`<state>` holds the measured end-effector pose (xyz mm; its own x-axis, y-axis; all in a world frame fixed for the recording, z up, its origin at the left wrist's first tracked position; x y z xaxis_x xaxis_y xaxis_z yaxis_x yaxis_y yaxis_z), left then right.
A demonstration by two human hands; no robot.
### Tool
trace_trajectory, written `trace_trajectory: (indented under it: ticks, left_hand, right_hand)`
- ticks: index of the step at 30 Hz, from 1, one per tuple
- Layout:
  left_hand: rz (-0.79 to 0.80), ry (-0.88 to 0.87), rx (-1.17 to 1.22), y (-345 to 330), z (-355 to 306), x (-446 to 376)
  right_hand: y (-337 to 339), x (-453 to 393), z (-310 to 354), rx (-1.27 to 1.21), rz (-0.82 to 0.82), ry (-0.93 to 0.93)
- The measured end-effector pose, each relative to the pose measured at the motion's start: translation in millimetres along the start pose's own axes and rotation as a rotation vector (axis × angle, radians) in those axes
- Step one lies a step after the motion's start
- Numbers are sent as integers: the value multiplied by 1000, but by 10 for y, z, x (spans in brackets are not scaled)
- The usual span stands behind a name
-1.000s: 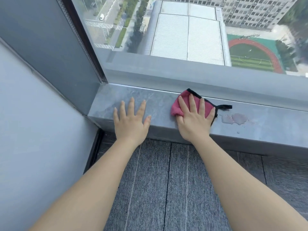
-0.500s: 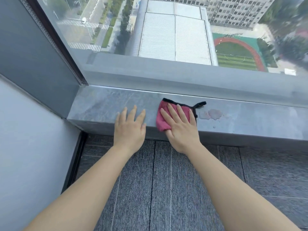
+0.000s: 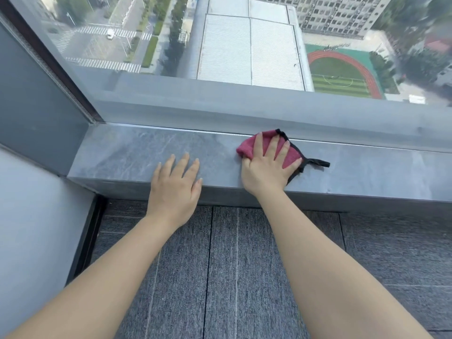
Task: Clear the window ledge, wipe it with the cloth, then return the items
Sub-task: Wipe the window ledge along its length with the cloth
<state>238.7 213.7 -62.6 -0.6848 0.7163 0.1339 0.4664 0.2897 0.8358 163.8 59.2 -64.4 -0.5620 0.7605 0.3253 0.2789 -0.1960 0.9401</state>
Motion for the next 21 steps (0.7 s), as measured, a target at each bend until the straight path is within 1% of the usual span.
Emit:
trace_trajectory:
  ticks: [3,5,6,8,11,15,18,21]
  left_hand:
    - [-22,-66,-25,-9,-18,-11]
    - [-11,-66,-37,-37,-79,-11]
    - [0,-62,-37,-53,-126,-4]
    - [25,-68,-23,-92,-228,6]
    - [60,-127,-18,-192,-375,1]
    - [78,-151,-6,-287,-495,-30]
    - [82,-145,-1,-314,-511,-45]
    - [43,-164,-5,-345,-506,-51]
  right_hand:
    - [-12,86,28,50,-67,208]
    - [-21,167,-29,83,-100,353]
    - [-38,207,-83,95,-102,405]
    - [-83,279,-211,108,-102,450]
    - [-153,324,-444,109,-93,376]
    - [-165,222,-711,52,-41,117]
    - [-130,75,-687,1,0,-15]
    - [-71,-56,-550,-29,9,-50]
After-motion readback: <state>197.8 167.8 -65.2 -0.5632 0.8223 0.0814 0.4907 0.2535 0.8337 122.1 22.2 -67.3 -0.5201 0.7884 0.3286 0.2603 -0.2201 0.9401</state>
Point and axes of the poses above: each hand's wrist, its own x-axis away from the middle knuckle, its own y-axis out of the back of the hand, z = x × y, the point moved 3 cm from there along -x, towards the middle knuckle, and after that the axes turned 15 degrees about x, right-handed, at the moved point
